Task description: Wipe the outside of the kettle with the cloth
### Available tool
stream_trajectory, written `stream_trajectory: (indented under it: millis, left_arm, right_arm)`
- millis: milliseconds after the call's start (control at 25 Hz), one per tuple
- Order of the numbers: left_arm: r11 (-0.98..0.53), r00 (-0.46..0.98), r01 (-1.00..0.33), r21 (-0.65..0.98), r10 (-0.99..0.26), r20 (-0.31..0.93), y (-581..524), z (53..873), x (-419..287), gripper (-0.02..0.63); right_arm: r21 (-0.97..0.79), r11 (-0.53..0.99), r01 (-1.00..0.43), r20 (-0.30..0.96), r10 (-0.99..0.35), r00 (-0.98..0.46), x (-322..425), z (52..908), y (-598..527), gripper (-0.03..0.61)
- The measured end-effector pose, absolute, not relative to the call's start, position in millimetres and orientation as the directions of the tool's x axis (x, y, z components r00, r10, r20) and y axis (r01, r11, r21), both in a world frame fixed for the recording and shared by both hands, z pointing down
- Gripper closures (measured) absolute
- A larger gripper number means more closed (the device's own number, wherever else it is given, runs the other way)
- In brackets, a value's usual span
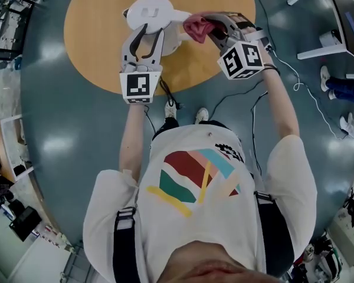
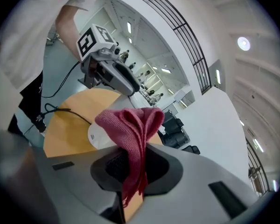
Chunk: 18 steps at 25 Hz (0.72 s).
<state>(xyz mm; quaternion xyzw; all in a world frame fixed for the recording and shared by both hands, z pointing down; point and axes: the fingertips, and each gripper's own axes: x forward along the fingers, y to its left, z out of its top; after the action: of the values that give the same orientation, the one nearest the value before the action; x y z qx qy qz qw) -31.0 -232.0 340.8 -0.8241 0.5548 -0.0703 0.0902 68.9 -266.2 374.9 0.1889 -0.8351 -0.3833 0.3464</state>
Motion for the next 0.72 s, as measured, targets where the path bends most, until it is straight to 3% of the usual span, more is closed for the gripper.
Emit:
stream_trajectory:
  millis: [160, 440, 720]
  left_arm:
    - [-0.359, 0.365, -0.907, -0.221, -0.931, 0.017, -231, 340, -31, 0.423]
    - [-0.350, 0.362, -0.905, -0.241, -0.932, -0.008, -234, 336, -28, 0.425]
    - [-0.359, 0.363, -0.911, -0.203, -0.931, 0.016, -235, 338, -29, 0.437]
  right_arm:
    - [0.776, 0.630, 0.044, 0.487, -0.552, -0.677, 67, 397, -257, 0.531]
    - [0.717, 0.693, 0.071, 0.556, -0.508, -0.657, 70, 454, -247, 0.531]
    - [0.664, 0.744, -0.072, 0.539, -0.543, -0.643, 59, 511, -249, 0.531]
